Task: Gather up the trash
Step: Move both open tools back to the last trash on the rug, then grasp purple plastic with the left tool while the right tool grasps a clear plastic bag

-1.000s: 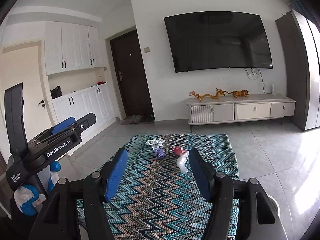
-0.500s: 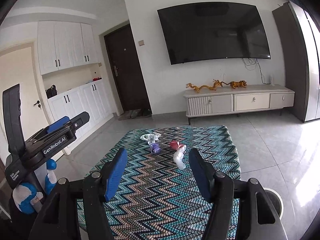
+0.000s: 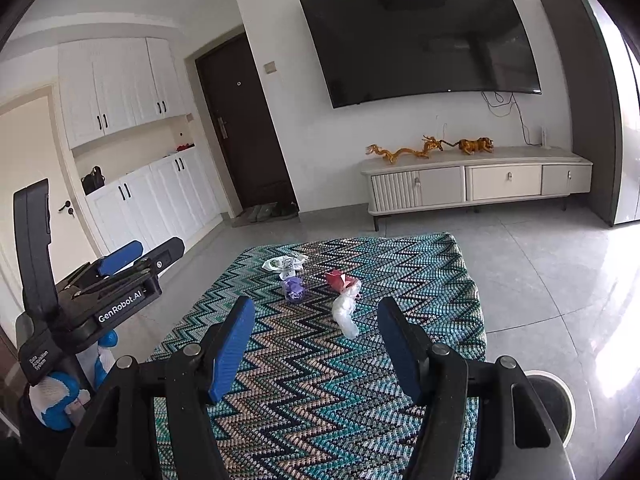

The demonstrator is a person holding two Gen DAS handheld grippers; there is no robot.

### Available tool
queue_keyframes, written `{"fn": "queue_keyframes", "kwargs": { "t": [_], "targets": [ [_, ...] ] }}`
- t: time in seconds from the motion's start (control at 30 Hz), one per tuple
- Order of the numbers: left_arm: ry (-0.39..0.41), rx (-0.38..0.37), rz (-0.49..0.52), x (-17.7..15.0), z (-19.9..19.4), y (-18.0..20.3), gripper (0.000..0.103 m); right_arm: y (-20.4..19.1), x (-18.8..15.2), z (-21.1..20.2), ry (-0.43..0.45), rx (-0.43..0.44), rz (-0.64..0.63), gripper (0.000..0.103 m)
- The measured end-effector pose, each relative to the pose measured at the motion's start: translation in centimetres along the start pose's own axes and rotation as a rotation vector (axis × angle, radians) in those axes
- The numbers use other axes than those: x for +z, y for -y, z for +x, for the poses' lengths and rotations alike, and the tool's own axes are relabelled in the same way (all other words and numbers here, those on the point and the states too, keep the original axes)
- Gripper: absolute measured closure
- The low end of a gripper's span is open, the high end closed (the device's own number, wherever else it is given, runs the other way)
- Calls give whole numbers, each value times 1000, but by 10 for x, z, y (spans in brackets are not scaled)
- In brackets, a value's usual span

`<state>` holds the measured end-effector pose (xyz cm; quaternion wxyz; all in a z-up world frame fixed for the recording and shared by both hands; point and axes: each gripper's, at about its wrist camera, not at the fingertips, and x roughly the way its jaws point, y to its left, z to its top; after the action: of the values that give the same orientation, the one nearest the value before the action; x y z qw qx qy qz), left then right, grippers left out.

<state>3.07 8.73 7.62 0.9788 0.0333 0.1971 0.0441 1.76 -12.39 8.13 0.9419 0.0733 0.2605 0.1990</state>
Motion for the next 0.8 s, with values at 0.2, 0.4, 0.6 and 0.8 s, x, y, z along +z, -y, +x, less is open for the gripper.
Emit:
{"fn": "queue_keyframes", "kwargs": {
  "t": [0.2, 0.4, 0.6, 0.8],
  "targets": [
    [-27, 16, 18, 13, 28, -8, 35, 3, 14, 16, -13, 10, -27, 41],
    [-45, 62, 8, 35, 62, -31, 35, 4, 39, 32, 6, 17, -65, 41],
    [-115, 46, -32, 30, 108, -48, 35, 11, 47, 68, -21, 20, -80, 41],
    [-246, -21, -84, -3, 168, -50, 35, 23, 33, 120, -103, 22, -67, 41]
  ]
}}
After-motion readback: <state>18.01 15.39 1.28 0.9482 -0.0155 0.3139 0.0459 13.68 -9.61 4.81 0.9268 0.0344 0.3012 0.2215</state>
